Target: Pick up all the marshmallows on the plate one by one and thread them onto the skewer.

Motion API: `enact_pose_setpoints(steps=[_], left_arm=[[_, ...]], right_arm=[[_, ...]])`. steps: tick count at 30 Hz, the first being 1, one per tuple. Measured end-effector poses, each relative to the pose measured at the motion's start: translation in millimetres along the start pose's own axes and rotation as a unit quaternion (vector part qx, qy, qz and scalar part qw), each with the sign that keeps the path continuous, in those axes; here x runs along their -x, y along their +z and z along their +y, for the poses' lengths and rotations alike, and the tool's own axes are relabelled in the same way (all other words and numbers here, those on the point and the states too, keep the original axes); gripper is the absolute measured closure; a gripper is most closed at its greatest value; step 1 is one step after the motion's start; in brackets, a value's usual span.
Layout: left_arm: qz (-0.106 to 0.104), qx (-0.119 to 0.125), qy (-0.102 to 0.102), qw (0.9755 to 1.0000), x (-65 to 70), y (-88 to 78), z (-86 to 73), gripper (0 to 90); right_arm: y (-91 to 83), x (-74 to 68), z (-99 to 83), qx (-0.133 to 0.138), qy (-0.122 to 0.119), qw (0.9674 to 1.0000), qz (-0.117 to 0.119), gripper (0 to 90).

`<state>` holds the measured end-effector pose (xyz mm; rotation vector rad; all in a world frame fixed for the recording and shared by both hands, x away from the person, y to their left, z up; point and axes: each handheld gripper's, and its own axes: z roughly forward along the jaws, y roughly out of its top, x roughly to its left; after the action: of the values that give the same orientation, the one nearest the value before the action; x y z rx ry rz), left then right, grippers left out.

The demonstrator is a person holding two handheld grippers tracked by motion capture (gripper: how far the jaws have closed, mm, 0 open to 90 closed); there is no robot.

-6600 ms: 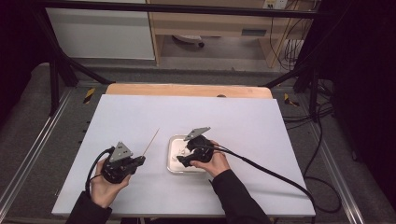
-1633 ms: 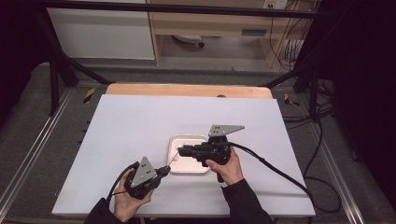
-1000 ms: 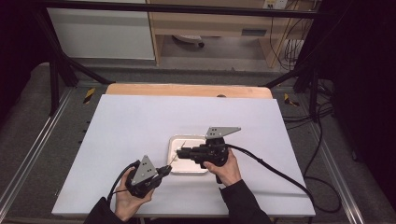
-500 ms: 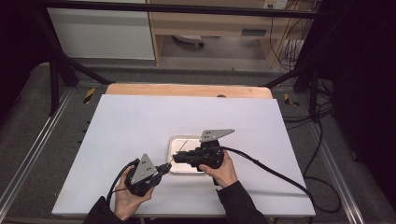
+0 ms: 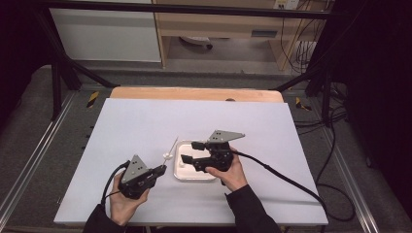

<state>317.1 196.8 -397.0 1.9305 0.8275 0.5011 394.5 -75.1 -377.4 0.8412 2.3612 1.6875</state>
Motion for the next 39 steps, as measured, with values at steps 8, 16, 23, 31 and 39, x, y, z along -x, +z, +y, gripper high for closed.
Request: enact_pose_setpoints(steps=[8,16,23,31,39], left_arm=[[0.007,-0.012,-0.008,0.9999,-10.7,-1.3,-6.5,88.8],[0.005,-0.016,-0.008,0.9998,-11.0,1.2,-7.7,88.8],[0.005,-0.015,-0.011,0.9998,-11.5,0.7,-7.5,88.8],[-0.001,-0.013,-0.007,0.9999,-8.1,0.5,-6.9,88.8],[-0.02,-0.012,0.008,0.9997,4.3,5.2,-3.7,88.8]], right_arm=[[44.0,29.5,-17.7,-0.116,-0.034,0.9891,-0.084,44.0],[67.0,39.7,-26.8,-0.168,-0.025,0.9819,-0.085,57.3],[74.1,44.4,-34.7,-0.188,-0.031,0.9784,-0.08,66.0],[54.3,39.1,-23.8,-0.156,-0.029,0.9849,-0.069,73.1],[-25.6,21.6,14.5,-0.031,-0.011,0.9989,-0.032,74.6]])
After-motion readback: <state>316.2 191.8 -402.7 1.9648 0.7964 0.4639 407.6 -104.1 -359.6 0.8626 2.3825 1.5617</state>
